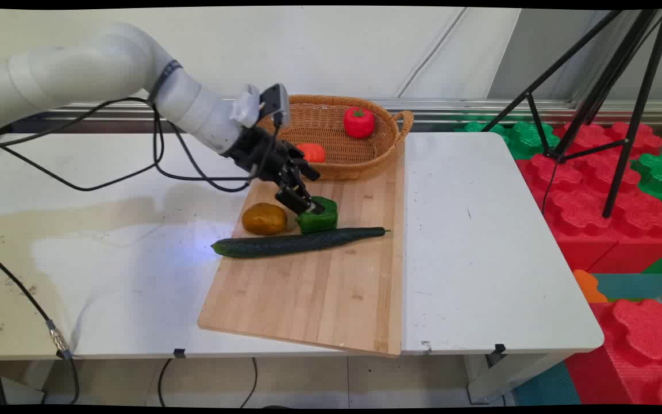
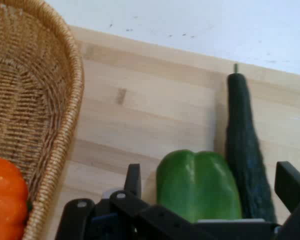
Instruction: Pick up the cucumber from the cutting board
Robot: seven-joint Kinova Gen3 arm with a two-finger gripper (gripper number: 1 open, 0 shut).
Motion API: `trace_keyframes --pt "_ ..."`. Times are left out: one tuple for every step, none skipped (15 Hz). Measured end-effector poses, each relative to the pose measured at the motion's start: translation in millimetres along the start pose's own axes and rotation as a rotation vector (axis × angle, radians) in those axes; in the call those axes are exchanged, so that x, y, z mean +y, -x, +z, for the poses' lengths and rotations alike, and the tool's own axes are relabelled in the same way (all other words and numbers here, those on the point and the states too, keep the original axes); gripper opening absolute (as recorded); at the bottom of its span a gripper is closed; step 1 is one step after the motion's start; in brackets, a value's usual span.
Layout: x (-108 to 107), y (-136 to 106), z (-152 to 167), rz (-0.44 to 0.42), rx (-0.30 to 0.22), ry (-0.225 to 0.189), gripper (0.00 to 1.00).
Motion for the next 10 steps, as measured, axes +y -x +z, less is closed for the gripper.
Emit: trace_keyframes --pt "1 0 -8 0.001 0.006 0.001 1.0" --pt "2 0 -13 0.002 0.01 0.001 1.0" --pt "3 0 -21 0.001 0.015 0.002 1.0" --pt "4 1 -26 0.002 0.018 0.003 1.0" --pt "6 2 -35 0.003 0.022 0.004 1.0" --pt "8 4 -45 0.004 0.026 0.008 1.0" --pt "11 6 -54 0.006 0.028 0.012 1.0" --pt "13 9 -62 0.008 0.03 0.017 1.0" --pt "15 10 -66 0.009 0.03 0.02 1.0" --pt "18 13 -73 0.011 0.03 0.025 1.0"
